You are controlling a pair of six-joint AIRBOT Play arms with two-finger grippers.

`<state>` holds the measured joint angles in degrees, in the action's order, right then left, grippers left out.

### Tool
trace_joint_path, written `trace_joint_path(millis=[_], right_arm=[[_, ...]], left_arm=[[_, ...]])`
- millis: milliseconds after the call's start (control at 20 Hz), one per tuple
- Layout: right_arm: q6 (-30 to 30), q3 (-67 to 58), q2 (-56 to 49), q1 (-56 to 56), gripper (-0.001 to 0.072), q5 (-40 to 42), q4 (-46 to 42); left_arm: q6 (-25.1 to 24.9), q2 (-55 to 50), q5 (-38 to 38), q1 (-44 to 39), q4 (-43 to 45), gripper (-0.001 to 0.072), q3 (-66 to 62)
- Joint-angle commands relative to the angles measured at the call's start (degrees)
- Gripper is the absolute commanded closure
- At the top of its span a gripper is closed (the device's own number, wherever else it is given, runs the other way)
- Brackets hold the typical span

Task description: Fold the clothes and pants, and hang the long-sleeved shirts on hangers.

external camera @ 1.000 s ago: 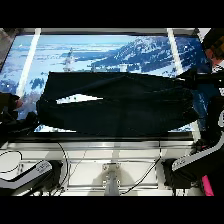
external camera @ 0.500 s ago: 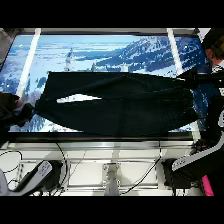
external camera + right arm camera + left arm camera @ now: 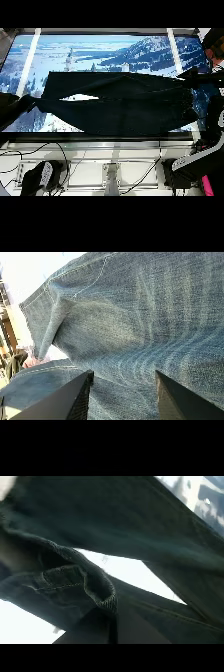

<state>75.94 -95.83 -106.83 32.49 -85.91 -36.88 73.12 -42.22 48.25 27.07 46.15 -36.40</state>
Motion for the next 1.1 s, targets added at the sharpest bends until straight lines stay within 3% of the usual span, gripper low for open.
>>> trace_joint_path(millis=[0, 100, 200, 250, 300, 350, 400, 700, 850, 1050], right_arm=[[0.0, 0.0, 0.0, 0.0, 0.0259, 0.0, 0.0], [0.0, 0.0, 0.0, 0.0, 0.0259, 0.0, 0.0], [0.0, 0.0, 0.0, 0.0, 0.0259, 0.0, 0.0], [0.0, 0.0, 0.0, 0.0, 0.0259, 0.0, 0.0], [0.0, 0.0, 0.0, 0.0, 0.0259, 0.0, 0.0], [0.0, 0.0, 0.0, 0.0, 0.0259, 0.0, 0.0], [0.0, 0.0, 0.0, 0.0, 0.0259, 0.0, 0.0], [0.0, 0.0, 0.0, 0.0, 0.0259, 0.1, 0.0], [0.0, 0.0, 0.0, 0.0, 0.0259, 0.3, 0.0], [0.0, 0.0, 0.0, 0.0, 0.0259, 0.2, 0.0]], left_arm=[[1.4, -9.7, -21.0, -12.2, 0.0, 0.0696, -0.1], [1.4, -17.4, -35.7, -19.2, 0.1, 0.0682, -0.1], [1.4, -23.2, -43.8, -23.1, 0.1, 0.0680, -0.1], [1.4, -25.7, -45.0, -24.0, 0.1, 0.0601, -0.1], [1.4, -27.5, -45.0, -24.5, 0.1, 0.0476, -0.1], [1.4, -28.8, -44.7, -24.7, 0.1, 0.0297, -0.1], [1.5, -29.4, -44.8, -24.6, 0.1, 0.0198, -0.1], [1.5, -25.8, -39.3, -19.0, 0.1, 0.0226, -0.1], [6.3, -26.7, -30.8, -17.7, 0.1, 0.0224, -0.1], [6.4, -29.5, -35.7, -20.7, -3.2, 0.0226, -0.1]])
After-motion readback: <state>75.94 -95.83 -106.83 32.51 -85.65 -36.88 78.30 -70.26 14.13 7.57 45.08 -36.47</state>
